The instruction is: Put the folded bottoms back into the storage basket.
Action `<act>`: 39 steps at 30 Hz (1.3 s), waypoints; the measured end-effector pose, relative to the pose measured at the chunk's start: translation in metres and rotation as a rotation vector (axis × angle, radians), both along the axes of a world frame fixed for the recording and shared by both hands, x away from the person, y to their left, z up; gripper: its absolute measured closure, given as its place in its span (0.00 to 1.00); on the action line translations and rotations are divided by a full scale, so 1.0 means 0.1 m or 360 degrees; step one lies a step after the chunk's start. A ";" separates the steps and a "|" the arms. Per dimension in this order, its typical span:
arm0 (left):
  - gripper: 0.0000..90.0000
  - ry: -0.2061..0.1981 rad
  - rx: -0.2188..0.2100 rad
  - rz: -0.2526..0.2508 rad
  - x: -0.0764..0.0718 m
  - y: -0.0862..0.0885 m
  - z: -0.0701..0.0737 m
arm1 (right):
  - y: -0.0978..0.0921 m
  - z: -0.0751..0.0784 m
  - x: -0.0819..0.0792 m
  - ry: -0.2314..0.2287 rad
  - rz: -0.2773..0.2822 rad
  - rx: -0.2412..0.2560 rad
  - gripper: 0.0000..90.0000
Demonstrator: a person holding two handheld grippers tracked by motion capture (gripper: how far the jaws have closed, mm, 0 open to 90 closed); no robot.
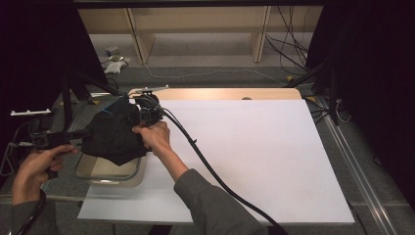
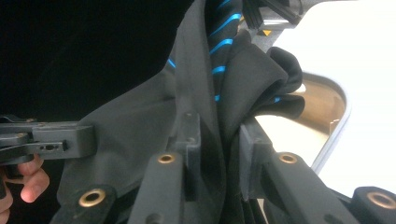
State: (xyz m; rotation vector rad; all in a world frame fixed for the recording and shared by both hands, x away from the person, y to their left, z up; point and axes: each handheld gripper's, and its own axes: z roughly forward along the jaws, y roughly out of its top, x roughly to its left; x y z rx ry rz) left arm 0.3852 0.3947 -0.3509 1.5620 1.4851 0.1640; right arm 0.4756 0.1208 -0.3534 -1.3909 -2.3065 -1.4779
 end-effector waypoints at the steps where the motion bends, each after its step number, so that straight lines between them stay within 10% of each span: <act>1: 0.92 0.0001 0.0003 0.0005 0.00 0.00 0.00 | 0.01 -0.01 0.00 0.0003 -0.0004 -0.0002 0.83; 39: 0.91 0.0033 0.0080 0.0135 0.08 0.04 -0.15 | 0.16 -0.20 -0.02 0.0047 -0.0039 -0.0017 0.76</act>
